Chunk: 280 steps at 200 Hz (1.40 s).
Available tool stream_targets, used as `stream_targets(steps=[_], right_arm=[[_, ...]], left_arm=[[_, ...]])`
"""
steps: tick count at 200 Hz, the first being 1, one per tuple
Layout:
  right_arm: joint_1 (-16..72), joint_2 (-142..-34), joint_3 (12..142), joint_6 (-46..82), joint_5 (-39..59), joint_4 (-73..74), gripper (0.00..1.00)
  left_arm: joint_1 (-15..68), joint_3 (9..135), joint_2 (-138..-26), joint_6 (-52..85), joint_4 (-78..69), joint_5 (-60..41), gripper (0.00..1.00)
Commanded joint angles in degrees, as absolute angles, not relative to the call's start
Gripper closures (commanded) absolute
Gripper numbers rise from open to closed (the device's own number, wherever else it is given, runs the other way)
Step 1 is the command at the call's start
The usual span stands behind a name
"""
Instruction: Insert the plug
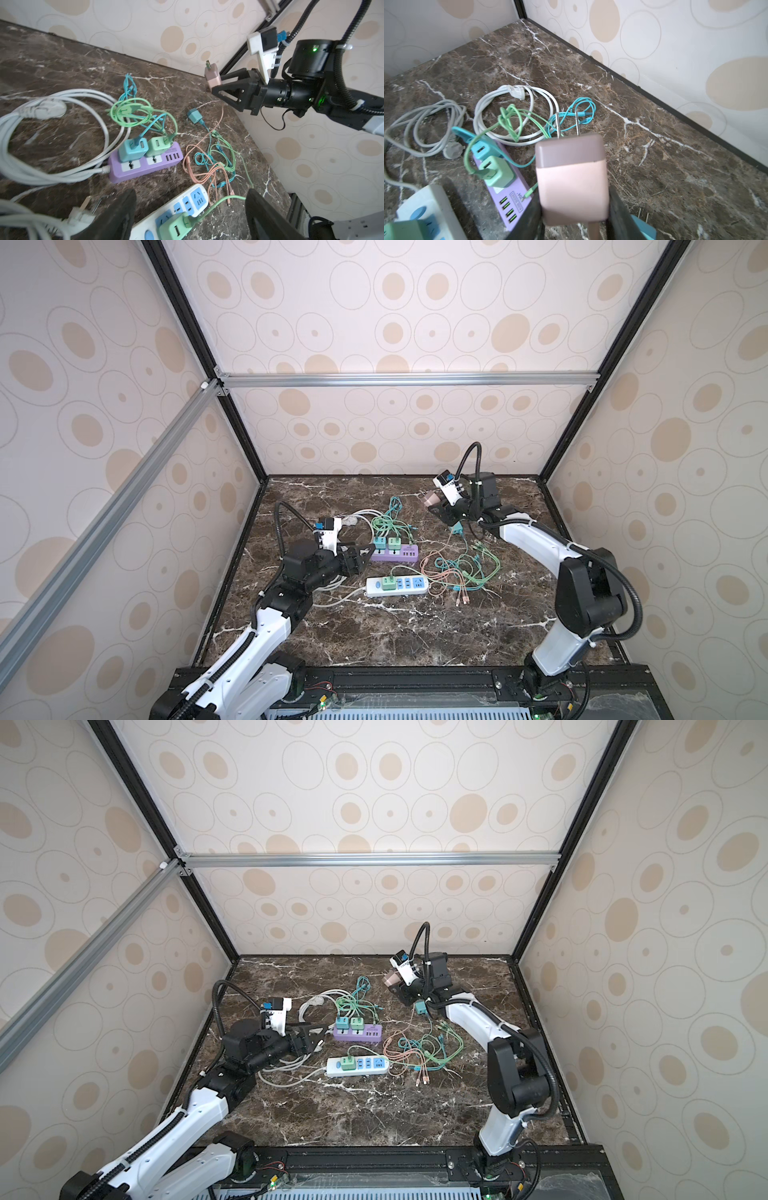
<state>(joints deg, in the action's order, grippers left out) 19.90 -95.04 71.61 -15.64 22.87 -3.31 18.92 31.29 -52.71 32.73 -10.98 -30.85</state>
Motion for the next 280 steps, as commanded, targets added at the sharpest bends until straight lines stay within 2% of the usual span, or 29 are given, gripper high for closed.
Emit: stream_targets(steps=[1,67,117,155,191,280], right_arm=[[21.9,-88.7,68.7,-21.5,25.5,-1.6,0.77],[28.1,-78.1,64.4,-27.0,23.7,-4.9,0.78],[32.8,-72.6,61.6,-29.4,21.0,-6.9,0.78],[36.1,-69.2,59.8,-30.8,19.2,-8.1,0.78],[39.6,-67.2,59.4,-32.1,18.0,-9.3,0.78],[42.8,-68.5,60.6,-34.0,17.0,-10.9,0.78]], left_arm=[[18.6,36.2,-54.4,33.2,-15.5,-39.9,0.17],[19.5,43.4,-59.7,35.6,-20.6,-52.6,0.17],[20.1,43.4,-60.9,38.6,-26.1,-60.9,0.18],[20.3,44.2,-61.8,38.6,-25.8,-62.2,0.19],[20.7,45.5,-65.0,38.7,-24.7,-62.8,0.23],[22.6,49.0,-68.8,37.7,-21.3,-61.9,0.33]])
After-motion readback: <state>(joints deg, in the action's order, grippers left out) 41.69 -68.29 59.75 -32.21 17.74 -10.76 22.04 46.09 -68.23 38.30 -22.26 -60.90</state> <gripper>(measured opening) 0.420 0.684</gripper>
